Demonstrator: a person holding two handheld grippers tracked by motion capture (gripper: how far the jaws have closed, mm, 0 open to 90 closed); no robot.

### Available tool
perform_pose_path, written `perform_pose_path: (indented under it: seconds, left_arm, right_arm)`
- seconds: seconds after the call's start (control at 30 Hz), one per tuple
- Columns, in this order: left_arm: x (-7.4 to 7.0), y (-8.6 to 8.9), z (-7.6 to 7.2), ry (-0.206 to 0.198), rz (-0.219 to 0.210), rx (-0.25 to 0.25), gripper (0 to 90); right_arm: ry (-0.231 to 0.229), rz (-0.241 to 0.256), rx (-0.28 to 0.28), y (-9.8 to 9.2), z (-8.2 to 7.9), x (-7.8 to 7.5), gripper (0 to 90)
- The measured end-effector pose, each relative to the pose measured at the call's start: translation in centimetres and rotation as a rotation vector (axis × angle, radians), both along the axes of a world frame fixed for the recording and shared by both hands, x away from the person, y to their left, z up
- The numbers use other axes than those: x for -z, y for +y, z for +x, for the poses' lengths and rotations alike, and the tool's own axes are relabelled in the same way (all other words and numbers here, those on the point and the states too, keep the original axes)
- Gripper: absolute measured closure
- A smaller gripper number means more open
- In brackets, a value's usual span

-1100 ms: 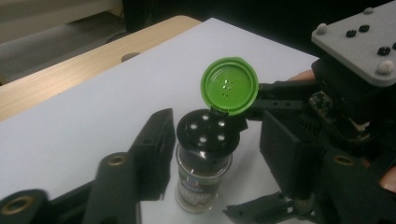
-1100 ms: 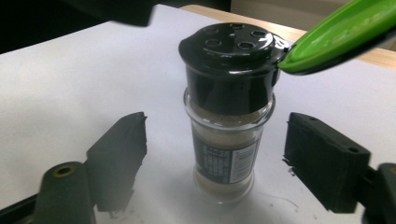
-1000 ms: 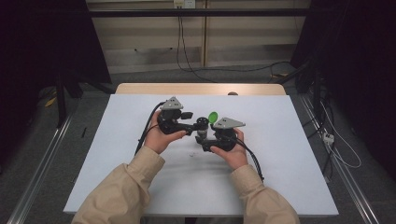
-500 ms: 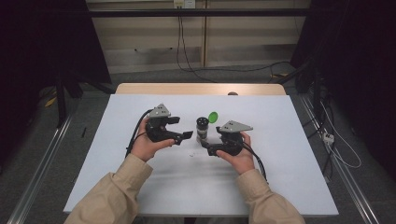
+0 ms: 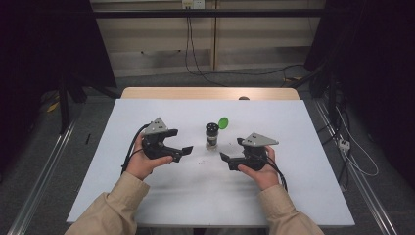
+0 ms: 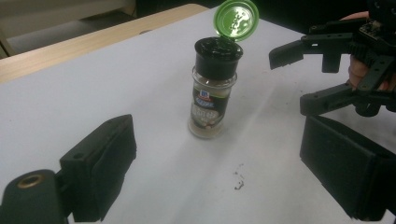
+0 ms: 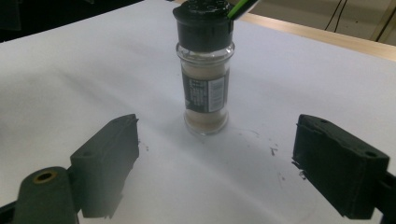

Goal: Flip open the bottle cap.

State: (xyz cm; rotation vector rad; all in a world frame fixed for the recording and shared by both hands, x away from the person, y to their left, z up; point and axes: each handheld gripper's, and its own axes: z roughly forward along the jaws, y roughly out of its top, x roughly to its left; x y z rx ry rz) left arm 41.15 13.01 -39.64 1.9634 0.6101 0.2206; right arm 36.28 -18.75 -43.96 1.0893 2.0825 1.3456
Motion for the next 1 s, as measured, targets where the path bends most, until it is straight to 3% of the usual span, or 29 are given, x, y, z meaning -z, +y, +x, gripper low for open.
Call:
perform_pose_path:
  seconds: [0.3,1.0]
  left_arm:
    - [1.1,1.4,-1.1,0.031,-0.001,-0.004,9.4]
    - [2.7,5.4,-3.2,0.043,-0.003,-0.032,8.9]
  right_arm:
    - [-0.005,-0.005,-0.008,-1.0,-1.4,0.0,13.7]
    - [0.009,0.004,0.016,-3.5,-3.4,0.2,13.1]
